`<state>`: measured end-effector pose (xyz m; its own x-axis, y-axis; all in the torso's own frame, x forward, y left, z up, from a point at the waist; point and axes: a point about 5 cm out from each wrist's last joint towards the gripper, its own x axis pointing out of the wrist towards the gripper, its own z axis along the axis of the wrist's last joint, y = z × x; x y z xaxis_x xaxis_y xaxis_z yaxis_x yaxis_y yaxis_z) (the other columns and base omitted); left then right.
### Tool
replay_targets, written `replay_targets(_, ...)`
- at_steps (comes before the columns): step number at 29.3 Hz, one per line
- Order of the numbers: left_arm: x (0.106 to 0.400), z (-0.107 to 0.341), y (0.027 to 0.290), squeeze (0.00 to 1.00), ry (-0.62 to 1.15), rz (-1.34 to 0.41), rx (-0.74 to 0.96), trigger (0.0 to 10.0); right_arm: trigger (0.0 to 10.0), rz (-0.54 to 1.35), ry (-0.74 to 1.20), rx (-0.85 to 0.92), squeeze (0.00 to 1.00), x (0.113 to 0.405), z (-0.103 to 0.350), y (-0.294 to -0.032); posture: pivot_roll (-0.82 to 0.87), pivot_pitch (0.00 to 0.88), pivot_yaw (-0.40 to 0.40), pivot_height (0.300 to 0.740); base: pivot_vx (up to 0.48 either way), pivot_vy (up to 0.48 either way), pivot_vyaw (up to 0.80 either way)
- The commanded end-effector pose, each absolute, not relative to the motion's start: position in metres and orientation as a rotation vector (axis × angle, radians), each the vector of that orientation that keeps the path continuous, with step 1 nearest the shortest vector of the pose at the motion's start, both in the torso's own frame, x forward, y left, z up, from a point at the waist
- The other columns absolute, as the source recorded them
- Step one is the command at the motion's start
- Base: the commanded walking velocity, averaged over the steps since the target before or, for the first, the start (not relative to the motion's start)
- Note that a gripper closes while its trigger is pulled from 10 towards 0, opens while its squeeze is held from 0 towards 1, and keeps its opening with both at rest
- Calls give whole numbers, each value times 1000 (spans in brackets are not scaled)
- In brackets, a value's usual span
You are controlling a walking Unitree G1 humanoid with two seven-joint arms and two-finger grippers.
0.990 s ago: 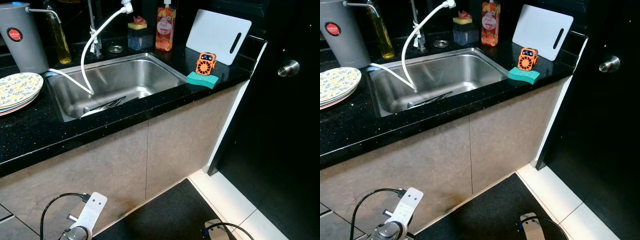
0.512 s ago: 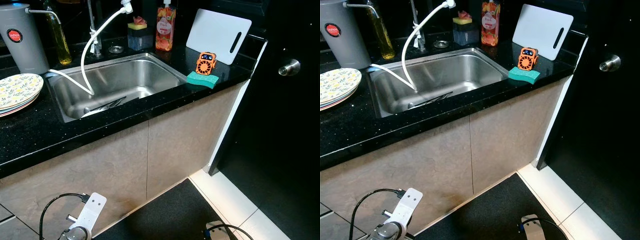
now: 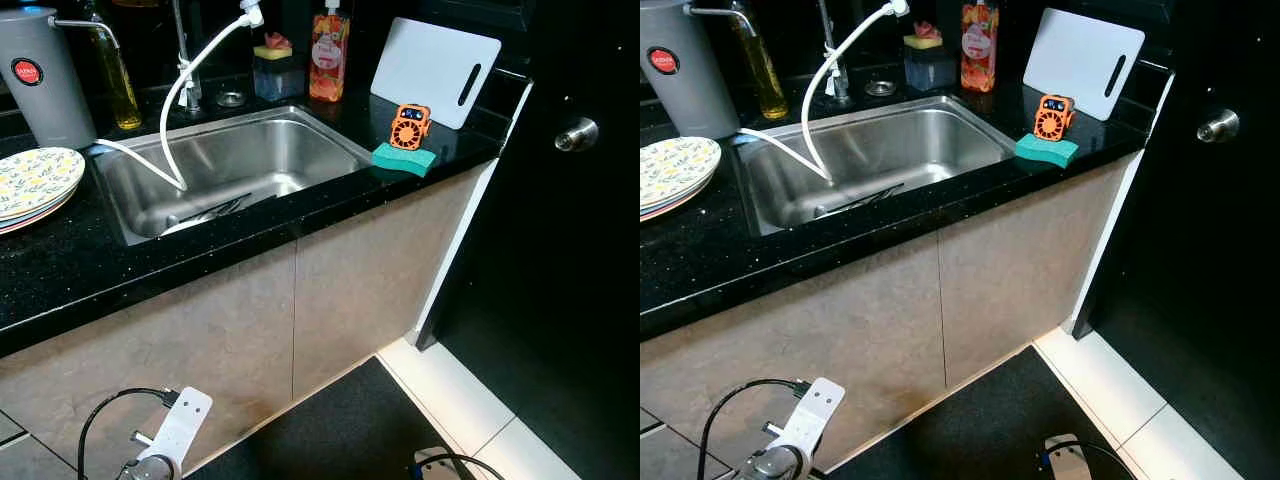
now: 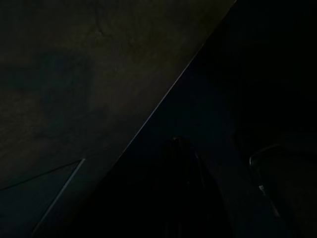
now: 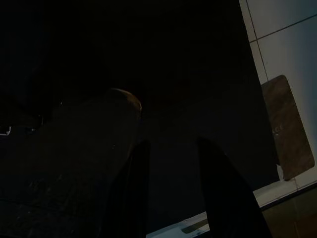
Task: Kitchen organization
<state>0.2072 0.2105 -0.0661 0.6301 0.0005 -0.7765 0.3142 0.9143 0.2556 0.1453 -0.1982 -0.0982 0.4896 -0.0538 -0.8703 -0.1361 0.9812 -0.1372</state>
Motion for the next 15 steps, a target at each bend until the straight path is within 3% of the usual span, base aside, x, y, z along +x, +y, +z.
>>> replay_targets(1, 202, -68, 218, 0, 896, -171, 400, 10000, 10000, 58, 1064, -195, 0, 145, -99, -196, 54, 0, 4, 740, 0, 0, 0)
replay_targets(15, 197, -71, 218, 0, 912, -174, 407, 10000, 10000, 39, 1064, -183, 0, 143, -99, -198, 53, 0, 1, 740, 0, 0, 0)
